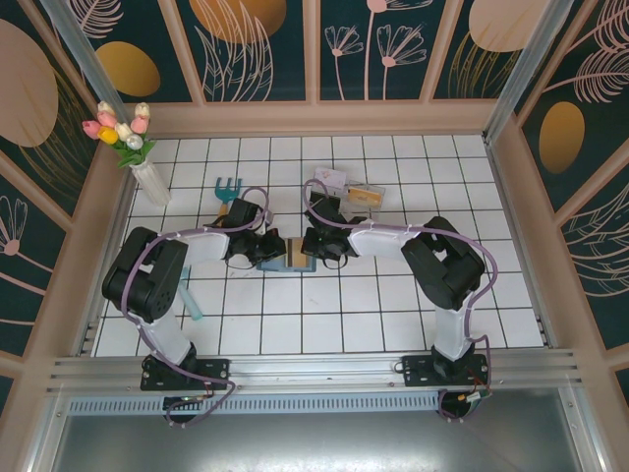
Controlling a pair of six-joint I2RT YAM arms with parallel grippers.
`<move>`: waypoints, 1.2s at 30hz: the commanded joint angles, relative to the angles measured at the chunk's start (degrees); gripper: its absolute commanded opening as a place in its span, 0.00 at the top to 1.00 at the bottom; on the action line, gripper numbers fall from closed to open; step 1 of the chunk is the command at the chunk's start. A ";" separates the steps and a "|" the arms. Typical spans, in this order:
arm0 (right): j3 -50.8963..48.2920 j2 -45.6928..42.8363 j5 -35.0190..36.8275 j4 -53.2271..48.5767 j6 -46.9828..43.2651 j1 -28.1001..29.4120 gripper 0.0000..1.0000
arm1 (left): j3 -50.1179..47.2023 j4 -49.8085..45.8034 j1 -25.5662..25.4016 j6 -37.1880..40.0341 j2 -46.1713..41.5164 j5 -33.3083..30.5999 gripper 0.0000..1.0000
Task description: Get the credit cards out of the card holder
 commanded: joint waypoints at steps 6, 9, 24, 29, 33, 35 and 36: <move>-1.87 1.77 0.12 -2.32 -0.09 -0.34 0.96 | 0.89 -6.04 0.65 2.99 -1.59 -5.52 1.00; -2.02 0.28 -0.29 -1.48 -0.58 -0.34 0.96 | 0.92 -5.90 0.66 2.91 -1.58 -4.80 1.00; -0.69 -4.21 -3.40 2.49 -3.90 1.31 0.92 | 0.70 -5.15 0.66 1.86 -3.85 -3.44 1.00; 0.84 -1.42 -3.44 0.65 -3.70 1.46 0.93 | 0.59 -4.99 0.65 1.76 -4.31 -2.68 1.00; 1.94 0.59 -2.47 -1.85 -3.04 1.20 0.94 | 0.61 -4.94 0.66 1.73 -4.49 -2.55 1.00; 1.86 0.79 -2.04 -2.38 -2.79 1.02 0.94 | 0.47 -4.89 0.66 1.69 -4.41 -2.49 1.00; 1.76 0.80 -1.75 -2.46 -2.65 1.06 0.94 | 0.48 -4.90 0.66 1.76 -4.32 -2.46 0.98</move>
